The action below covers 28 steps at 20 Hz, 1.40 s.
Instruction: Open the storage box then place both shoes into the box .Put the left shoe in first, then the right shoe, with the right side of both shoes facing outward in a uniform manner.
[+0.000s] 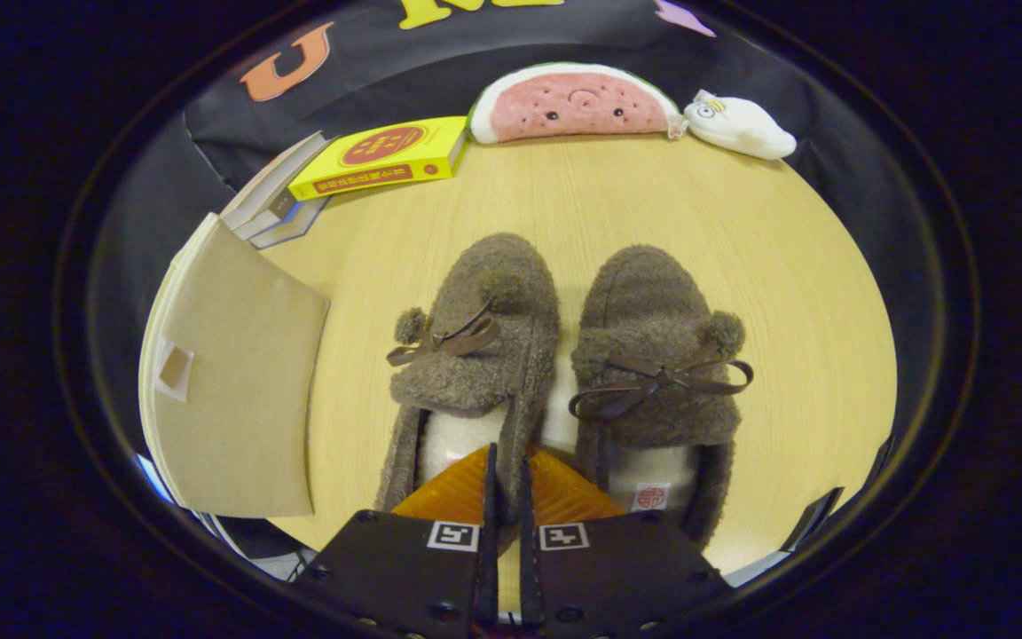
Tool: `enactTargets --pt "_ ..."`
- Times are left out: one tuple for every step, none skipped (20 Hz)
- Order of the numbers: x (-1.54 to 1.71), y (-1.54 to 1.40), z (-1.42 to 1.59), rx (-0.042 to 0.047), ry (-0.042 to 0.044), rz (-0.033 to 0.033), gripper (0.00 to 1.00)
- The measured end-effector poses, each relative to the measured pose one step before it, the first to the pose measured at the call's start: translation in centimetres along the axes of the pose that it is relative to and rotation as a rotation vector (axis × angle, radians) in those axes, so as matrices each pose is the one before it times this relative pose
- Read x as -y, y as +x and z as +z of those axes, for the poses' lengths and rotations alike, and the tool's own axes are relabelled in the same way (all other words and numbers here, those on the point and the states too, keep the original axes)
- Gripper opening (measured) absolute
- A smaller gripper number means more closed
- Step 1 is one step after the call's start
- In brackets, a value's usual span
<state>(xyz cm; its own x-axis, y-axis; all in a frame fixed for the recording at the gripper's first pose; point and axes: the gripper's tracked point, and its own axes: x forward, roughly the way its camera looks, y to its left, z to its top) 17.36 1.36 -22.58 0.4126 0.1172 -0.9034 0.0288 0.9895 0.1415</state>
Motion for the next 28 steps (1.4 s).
enactTargets --pt "0.217 0.056 0.143 -0.00571 -0.00818 0.00852 0.1" --pt "0.005 -0.002 -0.029 0.01015 0.02605 -0.00419 0.05" --pt "0.283 -0.575 0.15 -0.00651 0.00008 -0.0005 0.01" --pt "0.096 0.049 0.2 0.0077 0.01275 0.00261 0.01" --pt "0.034 -0.365 0.013 0.00757 0.01612 0.0032 0.0" --pt "-0.101 -0.518 0.088 0.00802 0.01125 0.00738 0.01" --pt "-0.263 -0.721 -0.172 0.00541 0.0093 0.00998 0.0" --pt "-0.387 -0.826 -0.183 0.00253 0.00755 0.01254 0.0" --pt "-0.394 -0.85 0.026 0.00755 0.0052 0.00963 0.0" --pt "-0.443 -0.977 -0.03 0.00566 0.0001 0.00847 0.0" --pt "-0.485 -1.034 0.203 0.0143 0.00071 0.00995 0.0" --pt "-0.554 -1.174 0.216 0.01762 -0.00094 0.00769 0.0" --pt "-0.689 -1.281 0.284 0.01915 -0.00084 0.00649 0.0" --pt "-0.742 -1.304 0.315 0.01868 0.00198 0.00904 0.0" --pt "-0.983 -1.322 0.403 0.02129 0.00646 0.01126 0.0" --pt "-1.014 -1.276 0.424 0.01815 0.00605 0.01313 0.0" --pt "-1.251 -1.224 0.352 0.01643 0.00652 0.0163 0.0" --pt "-1.32 -1.135 0.386 0.01339 0.00312 0.01894 0.0" --pt "-1.38 -1.048 0.387 0.01452 0.00287 0.01773 0.0" --pt "-1.408 -0.688 0.355 0.01367 0.00155 0.0155 0.0" --pt "-1.414 -0.529 0.216 0.00719 -0.0058 0.01322 0.0" --pt "-1.393 -0.279 0.064 0.00358 -0.00484 0.01299 0.0" --pt "-1.491 -0.057 -0.028 0.00096 -0.00319 0.01118 0.0" --pt "-1.424 0.052 -0.113 -0.00138 -0.0079 0.0092 0.0" --pt "-1.569 0.399 -0.093 -0.00019 -0.01533 0.00951 0.0" --pt "-1.428 0.579 -0.374 -0.01073 -0.01134 0.01007 0.0" --pt "-1.539 0.617 -0.402 -0.01029 -0.00242 0.0099 0.0" --pt "-1.471 0.804 -0.232 -0.00736 -0.00652 0.00968 0.0"
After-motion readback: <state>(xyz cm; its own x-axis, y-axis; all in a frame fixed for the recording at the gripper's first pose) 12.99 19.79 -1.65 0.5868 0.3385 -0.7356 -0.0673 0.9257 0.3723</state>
